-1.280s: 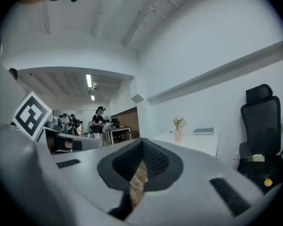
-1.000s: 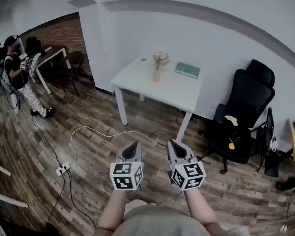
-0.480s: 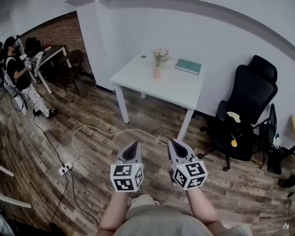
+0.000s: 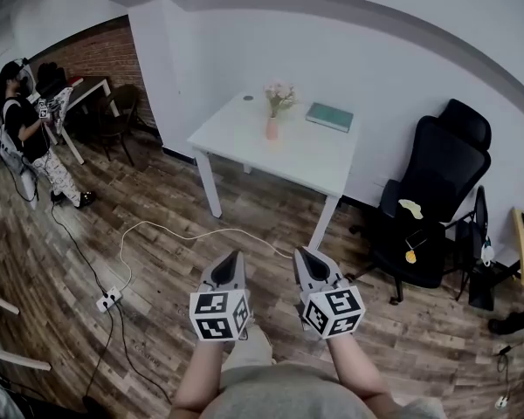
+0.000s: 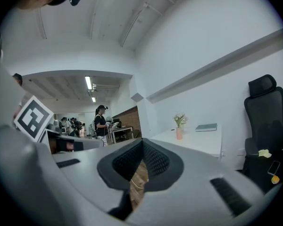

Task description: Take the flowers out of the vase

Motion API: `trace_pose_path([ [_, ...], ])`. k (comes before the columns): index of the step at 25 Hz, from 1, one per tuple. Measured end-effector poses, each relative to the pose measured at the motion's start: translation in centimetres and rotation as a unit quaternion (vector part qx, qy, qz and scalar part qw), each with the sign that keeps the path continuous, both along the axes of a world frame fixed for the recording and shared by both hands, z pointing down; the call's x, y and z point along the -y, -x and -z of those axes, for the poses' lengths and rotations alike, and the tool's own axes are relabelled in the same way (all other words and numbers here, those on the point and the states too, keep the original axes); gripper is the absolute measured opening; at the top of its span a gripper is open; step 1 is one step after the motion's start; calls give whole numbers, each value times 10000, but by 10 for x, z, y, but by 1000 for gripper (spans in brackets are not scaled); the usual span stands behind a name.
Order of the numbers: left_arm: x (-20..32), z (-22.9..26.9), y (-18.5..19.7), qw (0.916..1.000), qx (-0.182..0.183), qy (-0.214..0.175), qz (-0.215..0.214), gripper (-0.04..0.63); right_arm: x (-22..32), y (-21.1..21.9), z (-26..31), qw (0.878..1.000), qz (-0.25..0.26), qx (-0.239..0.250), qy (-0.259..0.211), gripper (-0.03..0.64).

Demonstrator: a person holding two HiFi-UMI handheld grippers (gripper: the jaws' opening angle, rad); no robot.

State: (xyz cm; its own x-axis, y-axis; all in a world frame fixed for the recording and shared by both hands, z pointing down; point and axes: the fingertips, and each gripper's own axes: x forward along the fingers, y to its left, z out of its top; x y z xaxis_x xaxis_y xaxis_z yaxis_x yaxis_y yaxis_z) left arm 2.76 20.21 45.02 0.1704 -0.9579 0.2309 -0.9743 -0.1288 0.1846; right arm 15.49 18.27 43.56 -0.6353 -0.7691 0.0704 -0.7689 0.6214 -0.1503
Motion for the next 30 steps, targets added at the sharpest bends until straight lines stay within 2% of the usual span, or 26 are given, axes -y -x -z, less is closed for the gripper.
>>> trace_pose_path([
  [13, 81, -5, 17, 9999, -118, -22, -102, 8, 78, 17, -7, 10000, -87, -42, -11, 2],
  [30, 227, 0, 86, 9996, -206, 63, -175, 8, 224, 78, -3, 9996, -232, -149, 93, 2],
])
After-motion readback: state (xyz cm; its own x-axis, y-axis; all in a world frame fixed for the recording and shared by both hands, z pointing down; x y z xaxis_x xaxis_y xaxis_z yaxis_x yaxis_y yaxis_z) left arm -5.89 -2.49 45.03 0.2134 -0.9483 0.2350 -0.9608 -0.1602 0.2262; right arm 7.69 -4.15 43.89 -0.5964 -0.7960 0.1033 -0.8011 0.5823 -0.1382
